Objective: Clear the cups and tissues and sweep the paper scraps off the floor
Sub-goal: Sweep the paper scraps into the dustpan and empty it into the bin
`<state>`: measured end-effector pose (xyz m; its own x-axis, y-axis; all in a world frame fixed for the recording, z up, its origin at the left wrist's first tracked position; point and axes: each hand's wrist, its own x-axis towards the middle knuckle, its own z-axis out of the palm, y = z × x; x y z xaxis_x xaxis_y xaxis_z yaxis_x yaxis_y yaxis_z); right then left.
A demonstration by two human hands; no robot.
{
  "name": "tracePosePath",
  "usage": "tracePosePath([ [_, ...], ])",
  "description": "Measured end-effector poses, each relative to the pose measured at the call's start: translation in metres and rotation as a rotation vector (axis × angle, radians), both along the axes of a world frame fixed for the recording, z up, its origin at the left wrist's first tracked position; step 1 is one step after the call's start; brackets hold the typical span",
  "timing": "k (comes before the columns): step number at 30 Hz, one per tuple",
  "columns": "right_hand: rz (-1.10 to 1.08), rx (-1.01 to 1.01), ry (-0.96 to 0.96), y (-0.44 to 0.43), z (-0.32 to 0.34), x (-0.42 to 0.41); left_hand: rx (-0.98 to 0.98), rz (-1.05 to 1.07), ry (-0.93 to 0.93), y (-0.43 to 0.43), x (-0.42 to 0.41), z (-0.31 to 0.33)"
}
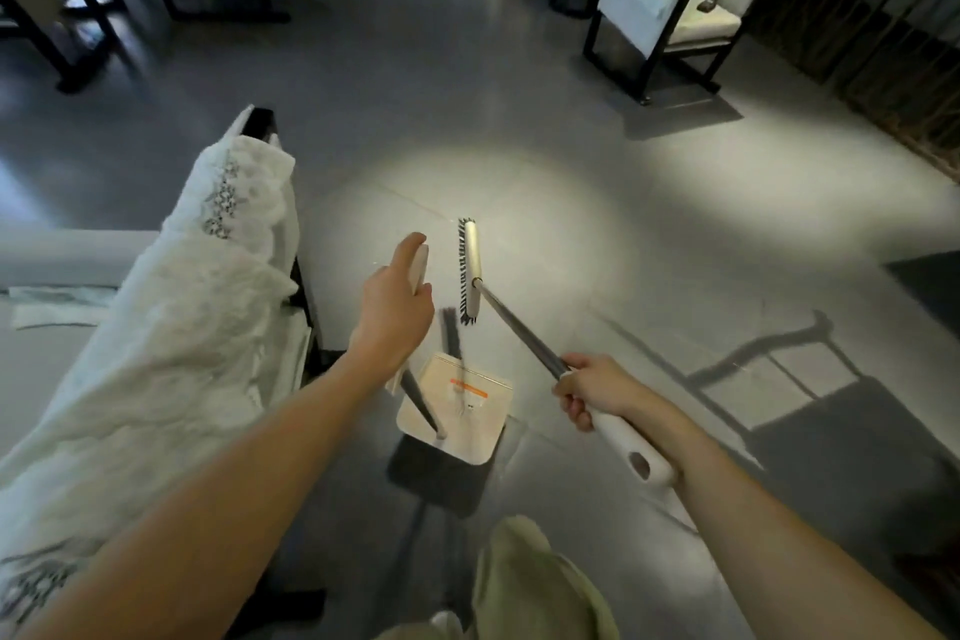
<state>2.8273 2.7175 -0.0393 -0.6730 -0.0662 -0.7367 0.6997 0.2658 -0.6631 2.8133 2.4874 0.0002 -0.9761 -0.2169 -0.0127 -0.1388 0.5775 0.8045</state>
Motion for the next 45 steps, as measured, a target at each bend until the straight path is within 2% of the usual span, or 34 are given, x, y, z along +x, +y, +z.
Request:
tracePosePath([
  [5,0.044,0.027,-0.056,0.011,-0.02,-0.17,-0.022,0.08,-0.021,-0.004,-0.137,-0.018],
  [13,0.236,0.208,-0.071,0.015,-0.051,-0.419,-0.073,0.172,-0.107,-0.009,-0.336,-0.049],
  [21,0.652,0.511,0.025,-0.001,-0.094,-0.578,-0.155,0.171,-0.191,-0.051,-0.473,-0.087],
  [27,0.931,0.724,0.052,-0.031,-0.128,-0.662,-0.194,0.183,-0.234,-0.08,-0.552,-0.131],
  [29,1.012,0.712,0.03,-0.048,-0.135,-0.675,-0.186,0.223,-0.219,-0.09,-0.573,-0.137],
  [32,1.026,0.571,-0.092,-0.076,-0.137,-0.671,-0.165,0.244,-0.218,-0.091,-0.599,-0.138],
  [35,0.9,0.364,-0.253,-0.093,-0.113,-0.677,-0.188,0.262,-0.251,-0.088,-0.614,-0.135],
  [38,0.831,0.251,-0.356,-0.103,-0.074,-0.707,-0.155,0.321,-0.266,-0.095,-0.622,-0.132],
  [41,0.855,0.212,-0.348,-0.118,-0.043,-0.734,-0.135,0.359,-0.268,-0.109,-0.627,-0.125],
  [45,0.948,0.234,-0.209,-0.157,-0.019,-0.771,-0.171,0.466,-0.265,-0.143,-0.637,-0.112],
])
